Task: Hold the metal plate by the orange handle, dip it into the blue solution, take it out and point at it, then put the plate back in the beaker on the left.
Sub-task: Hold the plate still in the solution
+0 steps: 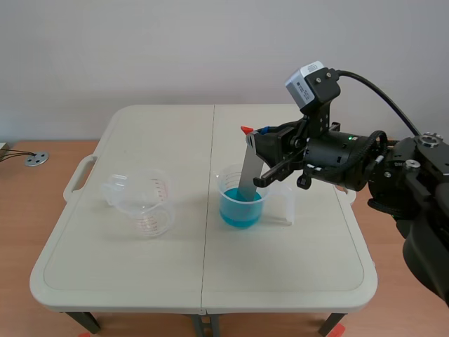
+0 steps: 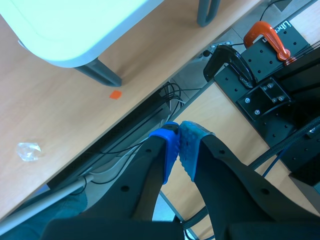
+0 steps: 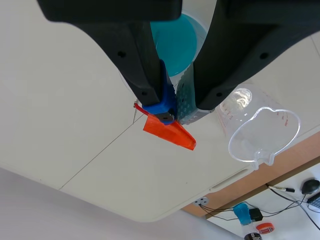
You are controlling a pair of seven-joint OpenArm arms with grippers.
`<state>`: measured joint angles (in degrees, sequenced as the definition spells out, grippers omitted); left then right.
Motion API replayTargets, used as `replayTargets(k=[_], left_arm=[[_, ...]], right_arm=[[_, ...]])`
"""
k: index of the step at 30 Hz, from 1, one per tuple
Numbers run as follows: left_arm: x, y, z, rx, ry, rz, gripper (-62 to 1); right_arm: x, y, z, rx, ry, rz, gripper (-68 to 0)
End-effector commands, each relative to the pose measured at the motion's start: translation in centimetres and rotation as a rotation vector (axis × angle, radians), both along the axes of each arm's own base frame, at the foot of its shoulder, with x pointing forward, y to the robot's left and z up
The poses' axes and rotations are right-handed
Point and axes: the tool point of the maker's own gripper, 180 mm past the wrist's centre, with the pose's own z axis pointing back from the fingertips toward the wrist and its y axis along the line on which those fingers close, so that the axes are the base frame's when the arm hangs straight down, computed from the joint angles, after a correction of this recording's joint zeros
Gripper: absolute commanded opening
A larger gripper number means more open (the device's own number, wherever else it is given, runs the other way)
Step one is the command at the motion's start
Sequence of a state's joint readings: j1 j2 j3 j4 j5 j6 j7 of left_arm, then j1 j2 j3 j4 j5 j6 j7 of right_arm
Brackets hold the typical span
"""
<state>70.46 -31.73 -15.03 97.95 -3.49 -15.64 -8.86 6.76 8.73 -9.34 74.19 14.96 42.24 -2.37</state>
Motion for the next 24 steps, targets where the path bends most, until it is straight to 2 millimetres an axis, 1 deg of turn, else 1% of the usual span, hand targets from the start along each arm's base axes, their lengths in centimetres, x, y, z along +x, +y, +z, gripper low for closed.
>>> replayTargets(k=[1, 18, 24], left_arm=[[0.31, -0.5, 0.33, -0.018, -0.015, -0.002, -59.7], [0.29, -0.5, 0.31, -0.016, -0.015, -0.004, -59.7], [0.29, -0.5, 0.31, -0.016, -0.015, -0.004, -59.7]], right_arm=[[0.28, -0.05, 0.82, 0.012, -0.023, 0.004, -66.2], [0.36, -0.04, 0.99, 0.016, -0.028, 0.003, -66.2], [0.43, 0.02, 1.57, 0.041, -0.043, 0.002, -66.2]])
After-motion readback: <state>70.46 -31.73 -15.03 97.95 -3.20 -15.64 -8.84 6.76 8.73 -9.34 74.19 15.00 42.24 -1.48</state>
